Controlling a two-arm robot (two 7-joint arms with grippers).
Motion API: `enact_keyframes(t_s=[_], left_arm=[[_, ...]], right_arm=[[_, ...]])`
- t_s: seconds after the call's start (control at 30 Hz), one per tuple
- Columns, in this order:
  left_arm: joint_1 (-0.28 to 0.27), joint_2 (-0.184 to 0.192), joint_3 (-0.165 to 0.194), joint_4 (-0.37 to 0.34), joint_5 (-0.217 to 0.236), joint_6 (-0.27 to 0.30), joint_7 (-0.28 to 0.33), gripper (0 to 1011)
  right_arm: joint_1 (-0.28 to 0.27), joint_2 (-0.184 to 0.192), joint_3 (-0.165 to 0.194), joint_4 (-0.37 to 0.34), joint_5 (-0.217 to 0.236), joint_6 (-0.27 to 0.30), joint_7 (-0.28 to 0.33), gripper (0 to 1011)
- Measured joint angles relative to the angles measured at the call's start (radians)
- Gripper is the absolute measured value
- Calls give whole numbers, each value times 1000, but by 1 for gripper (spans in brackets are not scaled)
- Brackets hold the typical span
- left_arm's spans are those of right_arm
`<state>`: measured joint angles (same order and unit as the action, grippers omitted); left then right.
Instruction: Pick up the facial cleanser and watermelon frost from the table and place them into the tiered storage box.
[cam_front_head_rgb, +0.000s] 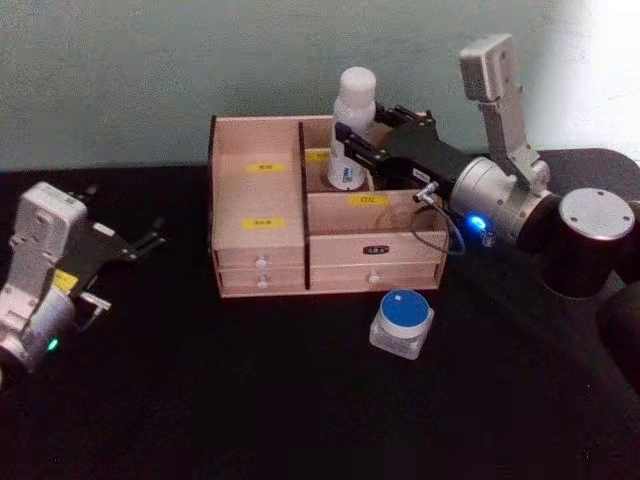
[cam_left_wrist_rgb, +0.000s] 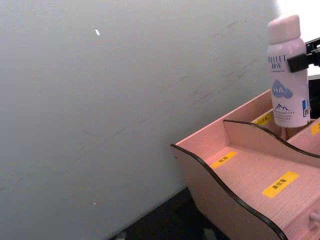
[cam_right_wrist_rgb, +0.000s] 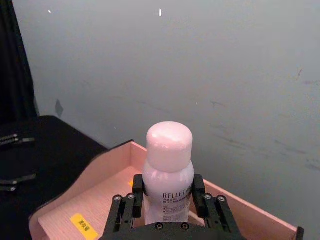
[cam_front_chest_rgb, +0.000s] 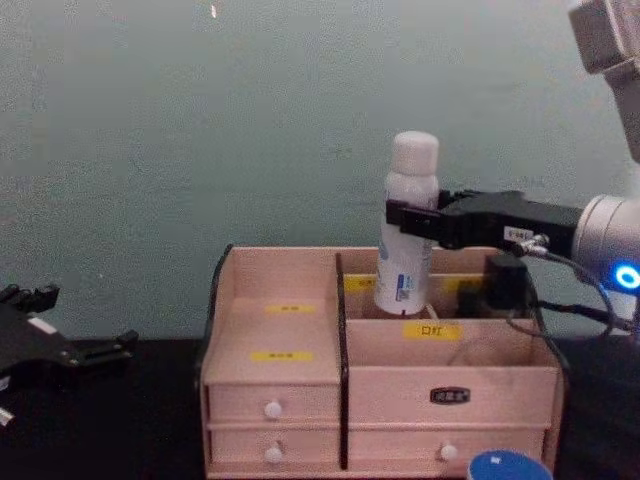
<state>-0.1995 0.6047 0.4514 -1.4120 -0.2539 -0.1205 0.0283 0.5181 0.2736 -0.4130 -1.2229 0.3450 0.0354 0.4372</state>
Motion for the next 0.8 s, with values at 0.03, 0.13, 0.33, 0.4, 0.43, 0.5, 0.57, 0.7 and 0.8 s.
enact_keyframes(t_s=[0.03, 0.13, 0.33, 0.4, 0.43, 0.5, 0.57, 0.7, 0.8], left_arm=[[0, 0, 0, 0, 0, 0, 0, 1001], [0, 0, 0, 0, 0, 0, 0, 1001], [0, 0, 0, 0, 0, 0, 0, 1001], [0, 0, 0, 0, 0, 0, 0, 1001], [0, 0, 0, 0, 0, 0, 0, 1001], [0, 0, 0, 0, 0, 0, 0, 1001], [0, 0, 0, 0, 0, 0, 0, 1001], [0, 0, 0, 0, 0, 0, 0, 1001], [0, 0, 0, 0, 0, 0, 0, 1001]], right_arm=[[1, -1, 0, 4, -1, 0, 0, 589], [7, -7, -1, 20, -3, 0, 0, 589], [14, -14, 0, 44, -4, -3, 1, 589], [16, -17, 1, 52, -4, -4, 2, 589], [16, -18, 1, 54, -4, -4, 2, 589], [16, -20, 1, 61, -5, -4, 2, 589], [16, -21, 1, 65, -6, -4, 2, 589], [18, -26, 1, 81, -9, -3, 2, 589], [19, -29, 0, 91, -10, -1, 2, 589]])
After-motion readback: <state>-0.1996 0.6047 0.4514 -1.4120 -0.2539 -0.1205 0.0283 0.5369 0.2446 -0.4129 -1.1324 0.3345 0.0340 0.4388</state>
